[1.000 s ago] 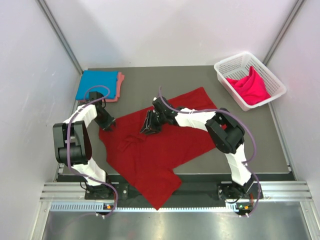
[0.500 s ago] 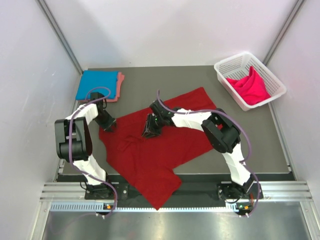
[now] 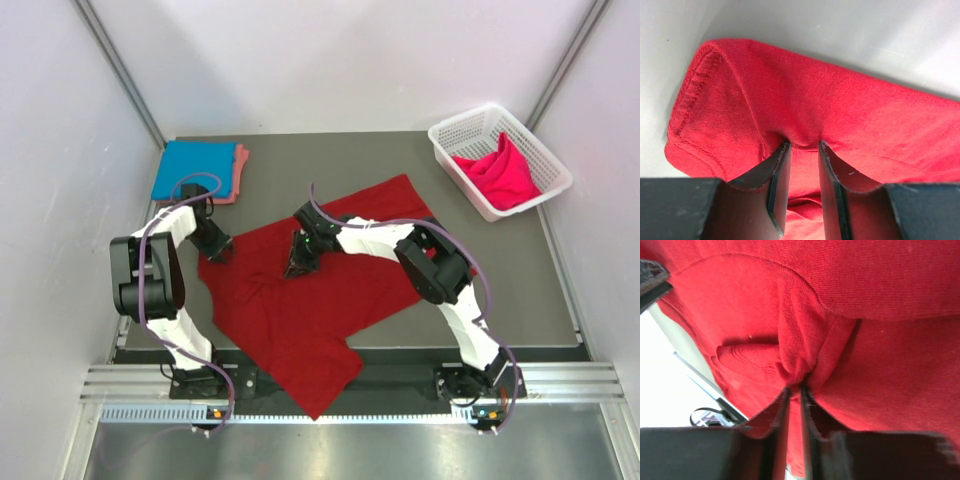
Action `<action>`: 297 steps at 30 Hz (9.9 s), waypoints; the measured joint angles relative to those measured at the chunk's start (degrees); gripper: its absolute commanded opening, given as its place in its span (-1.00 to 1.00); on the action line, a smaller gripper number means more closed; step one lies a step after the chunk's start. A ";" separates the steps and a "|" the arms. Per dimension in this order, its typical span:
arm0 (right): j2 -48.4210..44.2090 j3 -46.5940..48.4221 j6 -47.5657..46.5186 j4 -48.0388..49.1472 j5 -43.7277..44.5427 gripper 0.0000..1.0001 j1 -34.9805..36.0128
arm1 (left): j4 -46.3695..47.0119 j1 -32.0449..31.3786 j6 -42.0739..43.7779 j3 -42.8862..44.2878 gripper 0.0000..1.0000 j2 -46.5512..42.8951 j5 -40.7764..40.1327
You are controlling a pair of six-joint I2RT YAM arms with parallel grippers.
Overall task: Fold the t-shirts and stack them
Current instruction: Fold the tshirt
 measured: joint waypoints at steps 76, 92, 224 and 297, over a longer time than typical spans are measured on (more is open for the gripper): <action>-1.70 21.29 -41.77 -22.91 9.29 0.01 -33.20 | 3.50 10.27 4.79 1.55 0.07 -0.37 -1.42; 2.12 25.51 -41.77 -22.75 9.05 0.02 -35.74 | 5.44 10.49 5.14 3.72 -0.23 3.58 -0.46; 19.04 38.84 -34.62 -0.72 9.77 -1.00 -41.59 | 6.05 9.70 20.68 21.09 -1.00 16.52 1.99; -52.57 -30.47 -40.89 -18.67 17.09 0.66 -32.28 | -10.80 -91.19 -35.98 -24.87 -0.17 -27.30 -13.46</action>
